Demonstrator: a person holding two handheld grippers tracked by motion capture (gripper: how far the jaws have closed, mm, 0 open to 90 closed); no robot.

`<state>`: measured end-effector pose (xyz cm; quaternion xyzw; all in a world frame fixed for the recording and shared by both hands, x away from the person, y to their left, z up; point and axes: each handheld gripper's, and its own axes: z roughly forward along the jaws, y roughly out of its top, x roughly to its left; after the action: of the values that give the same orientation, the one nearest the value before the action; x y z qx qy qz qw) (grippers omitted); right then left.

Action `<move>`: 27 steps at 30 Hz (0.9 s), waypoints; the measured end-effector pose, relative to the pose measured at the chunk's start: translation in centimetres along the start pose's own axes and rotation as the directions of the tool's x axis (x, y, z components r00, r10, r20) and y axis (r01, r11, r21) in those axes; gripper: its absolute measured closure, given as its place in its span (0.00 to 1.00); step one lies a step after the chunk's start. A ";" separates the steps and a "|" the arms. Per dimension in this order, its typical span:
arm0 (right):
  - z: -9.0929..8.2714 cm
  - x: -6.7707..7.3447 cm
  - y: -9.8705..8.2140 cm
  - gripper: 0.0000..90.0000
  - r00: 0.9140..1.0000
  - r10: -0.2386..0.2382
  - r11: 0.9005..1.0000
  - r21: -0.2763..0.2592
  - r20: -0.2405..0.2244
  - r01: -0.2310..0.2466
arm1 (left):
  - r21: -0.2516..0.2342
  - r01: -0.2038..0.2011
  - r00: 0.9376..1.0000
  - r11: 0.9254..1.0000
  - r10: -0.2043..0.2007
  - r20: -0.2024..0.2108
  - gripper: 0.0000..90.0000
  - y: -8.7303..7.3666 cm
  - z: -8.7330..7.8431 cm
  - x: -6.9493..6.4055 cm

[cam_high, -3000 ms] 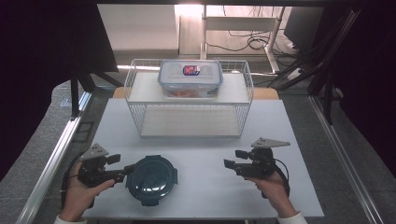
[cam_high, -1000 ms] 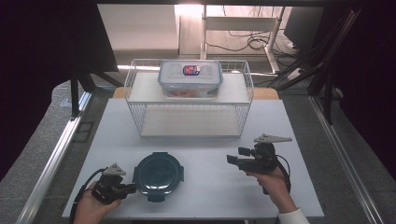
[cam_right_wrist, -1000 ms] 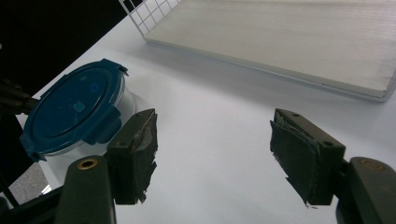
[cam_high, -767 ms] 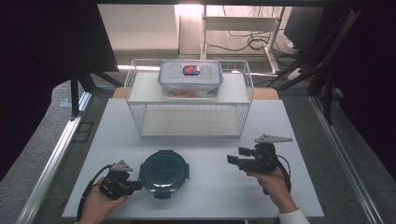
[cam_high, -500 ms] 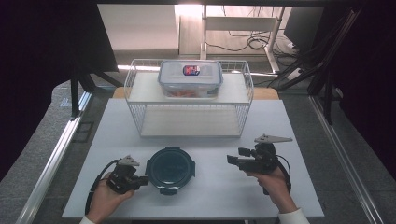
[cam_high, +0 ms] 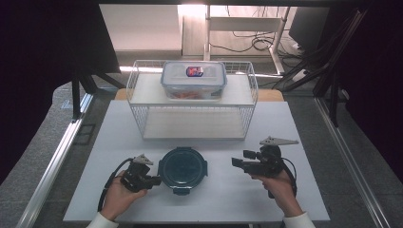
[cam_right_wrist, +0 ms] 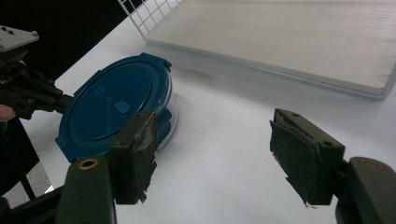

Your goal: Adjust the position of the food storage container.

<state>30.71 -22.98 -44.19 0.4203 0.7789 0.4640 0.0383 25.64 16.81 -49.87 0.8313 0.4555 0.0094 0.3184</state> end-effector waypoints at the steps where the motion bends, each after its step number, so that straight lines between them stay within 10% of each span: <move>1: 0.0 0.0 0.0 0.35 1.000 0.000 1.000 0.000 0.000 0.000 | 0.005 -0.001 1.000 1.000 0.001 -0.006 1.00 0.1 0.1 -0.1; 27: 0.4 -0.3 -0.1 0.35 1.000 0.014 1.000 0.010 0.005 -0.014 | 0.018 -0.008 1.000 1.000 0.008 -0.011 1.00 2.3 2.0 -1.5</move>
<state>31.00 -22.97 -44.61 0.4268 0.7783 0.4592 0.0348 27.12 13.69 -49.80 0.8359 0.4541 0.0108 0.3082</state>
